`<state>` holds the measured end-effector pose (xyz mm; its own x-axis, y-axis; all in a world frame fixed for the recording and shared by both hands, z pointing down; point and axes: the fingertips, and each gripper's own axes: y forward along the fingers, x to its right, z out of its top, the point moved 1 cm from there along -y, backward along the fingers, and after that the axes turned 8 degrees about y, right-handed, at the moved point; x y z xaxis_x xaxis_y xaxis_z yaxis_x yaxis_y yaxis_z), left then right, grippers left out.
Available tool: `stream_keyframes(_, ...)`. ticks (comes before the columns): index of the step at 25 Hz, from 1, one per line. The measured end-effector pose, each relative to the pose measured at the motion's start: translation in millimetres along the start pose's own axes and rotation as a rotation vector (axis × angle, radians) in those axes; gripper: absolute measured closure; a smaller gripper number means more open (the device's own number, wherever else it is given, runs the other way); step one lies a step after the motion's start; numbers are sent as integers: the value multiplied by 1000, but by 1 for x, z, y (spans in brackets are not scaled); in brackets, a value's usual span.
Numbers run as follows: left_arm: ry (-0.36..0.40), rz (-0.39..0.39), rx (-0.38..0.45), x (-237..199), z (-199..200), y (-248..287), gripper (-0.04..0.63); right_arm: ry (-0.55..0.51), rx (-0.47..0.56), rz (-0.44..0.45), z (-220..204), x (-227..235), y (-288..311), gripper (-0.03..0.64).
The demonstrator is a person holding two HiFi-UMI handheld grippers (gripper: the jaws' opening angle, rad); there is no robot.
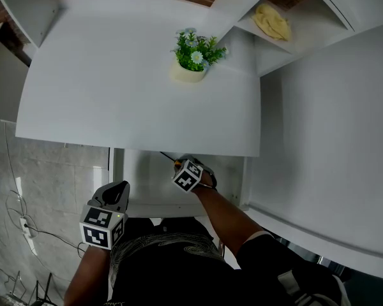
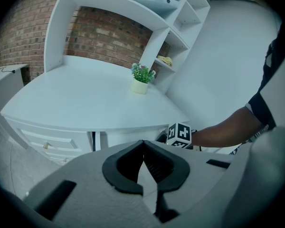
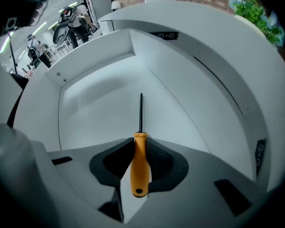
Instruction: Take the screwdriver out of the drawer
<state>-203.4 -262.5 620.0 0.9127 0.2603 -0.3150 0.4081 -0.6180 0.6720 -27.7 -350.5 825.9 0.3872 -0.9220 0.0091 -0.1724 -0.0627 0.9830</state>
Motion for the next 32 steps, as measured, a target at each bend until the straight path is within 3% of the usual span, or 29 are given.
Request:
stream_keyframes(14, 50, -15, 32, 28, 16, 3, 578, 58, 131, 37, -7, -7, -51, 541)
stream_keyframes(23, 74, -1, 79, 60, 31, 3, 578, 118, 303, 77, -1, -14, -117, 541)
stream_keyframes(32, 112, 17, 149, 89, 55, -7, 578, 239, 552, 167, 10, -24, -199, 541)
